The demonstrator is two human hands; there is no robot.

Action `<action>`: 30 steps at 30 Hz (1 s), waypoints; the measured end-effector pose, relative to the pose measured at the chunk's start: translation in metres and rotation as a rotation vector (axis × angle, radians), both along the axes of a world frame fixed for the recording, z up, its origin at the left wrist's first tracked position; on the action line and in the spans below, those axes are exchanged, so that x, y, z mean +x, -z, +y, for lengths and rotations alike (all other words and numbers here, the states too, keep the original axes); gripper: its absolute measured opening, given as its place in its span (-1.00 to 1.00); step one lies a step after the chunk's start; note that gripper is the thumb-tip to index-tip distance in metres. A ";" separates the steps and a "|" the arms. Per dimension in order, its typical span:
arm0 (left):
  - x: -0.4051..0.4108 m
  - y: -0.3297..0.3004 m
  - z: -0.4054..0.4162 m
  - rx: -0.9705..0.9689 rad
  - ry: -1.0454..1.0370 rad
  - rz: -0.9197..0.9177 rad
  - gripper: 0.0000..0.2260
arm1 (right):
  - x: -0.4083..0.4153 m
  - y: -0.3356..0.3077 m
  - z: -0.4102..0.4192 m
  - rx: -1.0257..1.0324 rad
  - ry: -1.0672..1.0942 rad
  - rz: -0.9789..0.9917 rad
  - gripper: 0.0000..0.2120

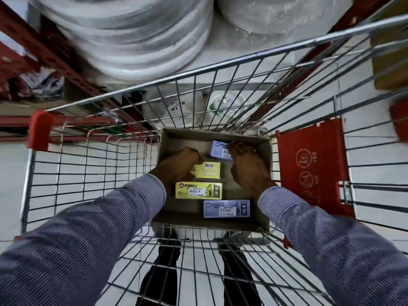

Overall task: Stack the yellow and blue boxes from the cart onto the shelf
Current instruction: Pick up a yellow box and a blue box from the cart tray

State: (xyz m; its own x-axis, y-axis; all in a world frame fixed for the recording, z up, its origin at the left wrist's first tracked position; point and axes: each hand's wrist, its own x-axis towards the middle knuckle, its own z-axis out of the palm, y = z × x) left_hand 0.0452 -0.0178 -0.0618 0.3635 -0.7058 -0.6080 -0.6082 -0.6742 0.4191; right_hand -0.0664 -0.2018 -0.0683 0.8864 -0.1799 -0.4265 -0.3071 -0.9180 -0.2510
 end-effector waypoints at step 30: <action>0.015 -0.046 0.018 -0.070 0.009 -0.054 -0.53 | 0.012 -0.057 -0.002 0.079 0.103 -0.098 -0.51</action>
